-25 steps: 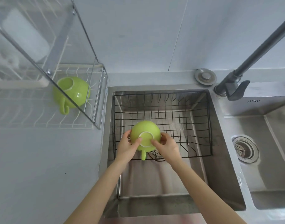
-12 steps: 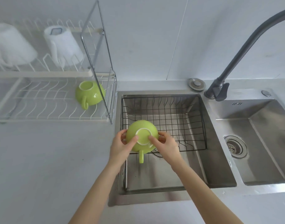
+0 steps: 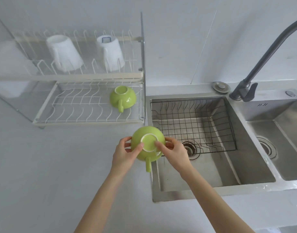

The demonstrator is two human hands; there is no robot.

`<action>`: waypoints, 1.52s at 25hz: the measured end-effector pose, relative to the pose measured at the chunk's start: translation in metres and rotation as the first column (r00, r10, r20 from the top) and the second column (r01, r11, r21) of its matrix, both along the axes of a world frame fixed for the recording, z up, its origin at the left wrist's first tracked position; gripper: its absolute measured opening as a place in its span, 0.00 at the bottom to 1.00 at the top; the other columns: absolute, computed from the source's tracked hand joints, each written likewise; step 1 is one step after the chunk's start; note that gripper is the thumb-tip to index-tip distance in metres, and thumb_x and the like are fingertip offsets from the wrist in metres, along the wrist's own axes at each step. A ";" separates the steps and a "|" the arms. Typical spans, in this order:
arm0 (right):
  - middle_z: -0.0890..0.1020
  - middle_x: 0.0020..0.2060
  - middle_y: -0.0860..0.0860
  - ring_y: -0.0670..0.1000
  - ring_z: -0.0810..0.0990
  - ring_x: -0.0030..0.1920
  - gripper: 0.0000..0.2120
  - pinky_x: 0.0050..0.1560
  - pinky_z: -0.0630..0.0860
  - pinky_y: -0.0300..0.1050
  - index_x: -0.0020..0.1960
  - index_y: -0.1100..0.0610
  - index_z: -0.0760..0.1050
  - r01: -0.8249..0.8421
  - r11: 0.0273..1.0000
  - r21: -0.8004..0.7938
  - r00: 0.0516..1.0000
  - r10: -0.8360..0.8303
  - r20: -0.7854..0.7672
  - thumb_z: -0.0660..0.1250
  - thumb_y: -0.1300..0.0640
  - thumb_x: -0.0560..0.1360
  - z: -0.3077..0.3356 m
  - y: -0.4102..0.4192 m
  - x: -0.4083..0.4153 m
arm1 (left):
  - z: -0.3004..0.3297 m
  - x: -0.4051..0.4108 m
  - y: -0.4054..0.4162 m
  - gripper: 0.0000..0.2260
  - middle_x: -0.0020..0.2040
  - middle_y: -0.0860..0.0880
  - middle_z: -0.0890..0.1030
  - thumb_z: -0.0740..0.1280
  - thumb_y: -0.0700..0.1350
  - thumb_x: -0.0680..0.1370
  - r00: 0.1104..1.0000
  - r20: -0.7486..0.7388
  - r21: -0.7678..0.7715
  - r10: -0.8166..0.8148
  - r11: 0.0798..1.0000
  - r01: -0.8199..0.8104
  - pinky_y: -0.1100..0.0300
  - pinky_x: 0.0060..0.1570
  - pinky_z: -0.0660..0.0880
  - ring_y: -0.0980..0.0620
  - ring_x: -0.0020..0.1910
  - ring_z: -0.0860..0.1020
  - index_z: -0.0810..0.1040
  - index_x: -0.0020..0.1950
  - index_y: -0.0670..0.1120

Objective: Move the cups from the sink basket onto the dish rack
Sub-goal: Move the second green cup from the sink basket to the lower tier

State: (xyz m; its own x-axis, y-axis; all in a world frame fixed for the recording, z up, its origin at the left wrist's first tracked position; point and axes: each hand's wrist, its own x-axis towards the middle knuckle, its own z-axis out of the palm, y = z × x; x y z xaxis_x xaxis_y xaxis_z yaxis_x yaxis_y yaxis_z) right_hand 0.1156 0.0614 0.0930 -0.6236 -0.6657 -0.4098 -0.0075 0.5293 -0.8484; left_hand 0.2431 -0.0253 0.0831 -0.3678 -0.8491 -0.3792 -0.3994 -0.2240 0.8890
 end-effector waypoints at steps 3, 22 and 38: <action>0.79 0.48 0.49 0.48 0.77 0.50 0.24 0.51 0.69 0.39 0.64 0.57 0.71 -0.030 1.000 0.003 0.999 0.030 -0.026 0.67 0.47 0.72 0.003 -0.020 0.025 | 0.004 0.027 -0.018 0.25 0.44 0.56 0.75 0.69 0.58 0.59 1.000 0.001 -0.015 0.001 1.000 -0.001 0.45 0.59 0.75 0.46 0.51 0.79 0.70 0.53 0.53; 0.79 0.57 0.54 0.50 0.75 0.53 0.28 0.52 0.69 0.40 0.67 0.58 0.68 -0.224 0.975 0.015 0.968 0.224 -0.109 0.65 0.43 0.73 0.022 -0.163 0.090 | 0.026 0.106 -0.157 0.31 0.53 0.46 0.74 0.67 0.57 0.62 1.000 0.029 -0.089 0.006 0.996 -0.003 0.45 0.60 0.74 0.44 0.55 0.77 0.70 0.63 0.51; 0.65 0.28 0.49 0.48 0.66 0.30 0.21 0.27 0.61 0.39 0.30 0.56 0.61 -0.339 0.922 0.187 0.917 0.368 -0.152 0.59 0.47 0.77 0.023 -0.299 0.094 | 0.016 0.096 -0.289 0.20 0.52 0.42 0.75 0.66 0.47 0.74 0.992 0.120 -0.046 0.026 0.999 -0.020 0.46 0.62 0.73 0.41 0.57 0.77 0.70 0.65 0.45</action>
State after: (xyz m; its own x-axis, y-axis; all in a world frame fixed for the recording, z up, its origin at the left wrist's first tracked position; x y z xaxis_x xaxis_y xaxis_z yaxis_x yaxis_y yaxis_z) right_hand 0.2097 -0.2381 0.1156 -0.4317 -0.7944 -0.4272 -0.3638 0.5867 -0.7234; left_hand 0.3387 -0.3146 0.0993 -0.3017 -0.8738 -0.3813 -0.4993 -0.1958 0.8440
